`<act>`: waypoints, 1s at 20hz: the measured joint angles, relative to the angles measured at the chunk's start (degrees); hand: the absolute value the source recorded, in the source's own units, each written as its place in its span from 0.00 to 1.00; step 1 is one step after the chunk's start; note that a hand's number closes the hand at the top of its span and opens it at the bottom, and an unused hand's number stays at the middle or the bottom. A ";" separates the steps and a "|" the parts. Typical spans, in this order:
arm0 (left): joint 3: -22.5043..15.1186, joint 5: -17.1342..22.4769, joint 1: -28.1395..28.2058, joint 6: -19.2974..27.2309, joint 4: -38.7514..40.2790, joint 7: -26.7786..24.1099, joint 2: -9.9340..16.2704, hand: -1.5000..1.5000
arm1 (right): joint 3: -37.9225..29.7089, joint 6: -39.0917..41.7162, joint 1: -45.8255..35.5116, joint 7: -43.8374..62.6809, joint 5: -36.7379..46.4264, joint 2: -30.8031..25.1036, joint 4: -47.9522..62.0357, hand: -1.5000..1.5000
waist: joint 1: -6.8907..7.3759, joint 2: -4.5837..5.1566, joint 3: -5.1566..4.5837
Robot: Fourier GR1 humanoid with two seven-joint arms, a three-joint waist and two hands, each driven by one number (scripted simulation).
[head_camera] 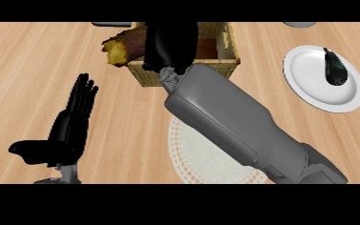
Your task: Pick the sweet potato from the placemat and place it in the basket
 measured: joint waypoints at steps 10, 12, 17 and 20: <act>1.26 -0.57 -1.12 -0.52 1.54 -0.50 -0.26 0.50 | -2.34 -4.03 5.18 -3.09 0.45 -0.04 1.89 1.00 | -0.20 0.02 0.01; 1.47 -0.65 -2.14 -0.39 2.13 -0.13 -0.44 0.50 | -3.50 -5.33 7.01 -3.54 1.60 -0.29 2.23 1.00 | -0.38 0.03 0.01; 2.45 0.07 -1.73 -1.70 1.63 -0.19 0.05 0.50 | -6.17 -5.79 7.45 -4.38 1.71 0.07 4.22 0.00 | -0.22 0.02 0.02; 2.19 -0.35 -1.81 -1.79 1.90 -0.56 -0.54 0.50 | -7.35 -6.63 8.49 -7.36 1.44 0.14 5.39 0.00 | -0.22 -0.08 0.04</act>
